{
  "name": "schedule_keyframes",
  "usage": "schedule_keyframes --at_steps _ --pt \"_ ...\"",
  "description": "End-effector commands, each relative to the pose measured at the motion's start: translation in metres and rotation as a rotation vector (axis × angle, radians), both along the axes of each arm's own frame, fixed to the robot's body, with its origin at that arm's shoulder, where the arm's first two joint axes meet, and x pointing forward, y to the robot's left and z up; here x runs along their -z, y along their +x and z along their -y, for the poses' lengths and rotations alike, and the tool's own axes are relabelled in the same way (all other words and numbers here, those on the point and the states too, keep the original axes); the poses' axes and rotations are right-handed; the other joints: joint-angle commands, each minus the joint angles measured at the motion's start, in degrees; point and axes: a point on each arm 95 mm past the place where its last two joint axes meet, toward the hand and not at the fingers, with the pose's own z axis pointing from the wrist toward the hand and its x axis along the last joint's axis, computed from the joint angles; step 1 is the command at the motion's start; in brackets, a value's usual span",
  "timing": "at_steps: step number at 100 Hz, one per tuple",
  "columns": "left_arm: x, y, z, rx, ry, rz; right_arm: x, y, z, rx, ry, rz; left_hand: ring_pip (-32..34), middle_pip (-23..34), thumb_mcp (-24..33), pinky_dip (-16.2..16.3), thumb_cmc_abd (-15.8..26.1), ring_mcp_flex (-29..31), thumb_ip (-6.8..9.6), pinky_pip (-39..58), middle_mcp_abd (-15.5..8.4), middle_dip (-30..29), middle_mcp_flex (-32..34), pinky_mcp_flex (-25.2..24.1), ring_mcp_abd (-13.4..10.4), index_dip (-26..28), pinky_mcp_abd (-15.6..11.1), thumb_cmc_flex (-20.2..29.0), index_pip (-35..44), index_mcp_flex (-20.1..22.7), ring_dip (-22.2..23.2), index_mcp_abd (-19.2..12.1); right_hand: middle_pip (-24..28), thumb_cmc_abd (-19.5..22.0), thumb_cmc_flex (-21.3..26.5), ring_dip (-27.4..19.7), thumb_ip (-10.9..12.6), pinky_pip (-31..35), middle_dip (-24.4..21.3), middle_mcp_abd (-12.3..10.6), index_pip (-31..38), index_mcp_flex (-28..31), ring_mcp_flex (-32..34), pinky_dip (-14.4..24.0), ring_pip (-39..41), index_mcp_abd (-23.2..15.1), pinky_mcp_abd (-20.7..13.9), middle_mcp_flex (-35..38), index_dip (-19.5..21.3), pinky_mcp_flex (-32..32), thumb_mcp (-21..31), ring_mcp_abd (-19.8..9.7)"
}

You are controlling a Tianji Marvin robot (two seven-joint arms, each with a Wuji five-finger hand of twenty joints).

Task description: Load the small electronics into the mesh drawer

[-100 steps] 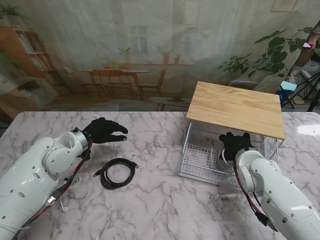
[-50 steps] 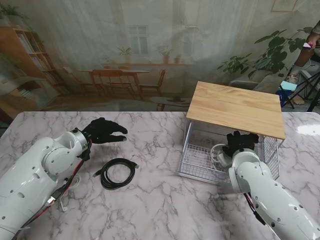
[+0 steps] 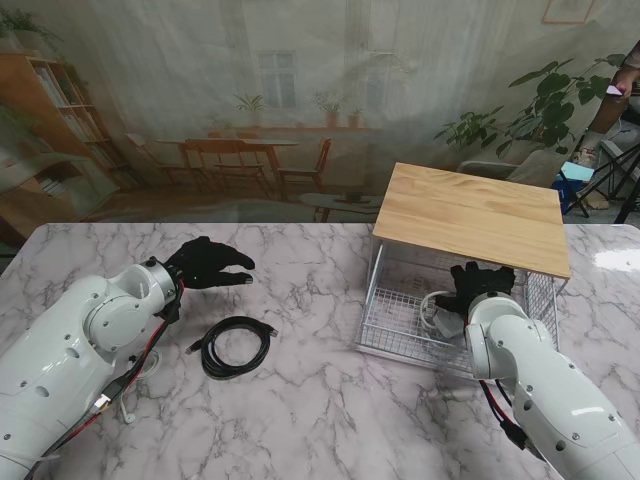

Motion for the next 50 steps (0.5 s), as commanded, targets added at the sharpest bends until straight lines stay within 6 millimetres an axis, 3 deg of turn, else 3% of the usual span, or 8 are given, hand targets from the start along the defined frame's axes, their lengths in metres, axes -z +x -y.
schedule_keyframes --at_steps 1,37,50 --pt "0.002 0.000 0.001 0.003 0.007 -0.011 -0.003 -0.003 -0.003 0.003 0.032 -0.015 -0.8 -0.7 0.5 -0.2 1.7 -0.4 1.03 -0.7 0.1 0.2 -0.6 -0.9 0.3 -0.8 1.5 0.0 -0.5 -1.2 0.2 0.9 -2.5 2.6 -0.6 -1.6 -1.3 -1.4 -1.8 -0.2 -1.4 -0.4 -1.3 -1.2 -4.5 -0.6 1.6 -1.3 -1.2 -1.1 -1.0 1.6" --pt "0.004 -0.002 0.001 0.003 0.011 -0.021 -0.015 -0.025 -0.010 -0.046 0.078 -0.007 -1.0 -0.9 0.5 -0.3 1.4 -0.6 1.00 -1.0 0.3 0.1 -1.2 -0.9 0.5 -0.7 1.3 -0.3 -0.3 -0.6 0.2 0.9 -2.2 0.8 1.4 -1.9 -1.1 -1.8 -2.6 -0.2 -1.2 1.2 -0.8 -1.7 -5.7 -0.8 1.3 -1.1 -1.5 -0.6 -0.2 1.3" --pt "0.007 -0.002 0.002 0.004 0.009 -0.035 -0.021 -0.040 -0.015 -0.069 0.104 0.003 -1.8 -3.1 0.6 -2.6 0.7 -1.3 1.05 -2.9 1.9 -2.0 -3.5 0.3 1.4 -0.8 -1.7 -0.2 -0.6 -0.8 -1.2 1.2 -3.4 1.1 2.0 -2.1 -1.2 -2.6 -3.7 0.2 -1.4 1.2 -1.5 -2.2 -6.3 -0.3 0.9 -1.2 -1.9 -0.6 -0.6 1.4"
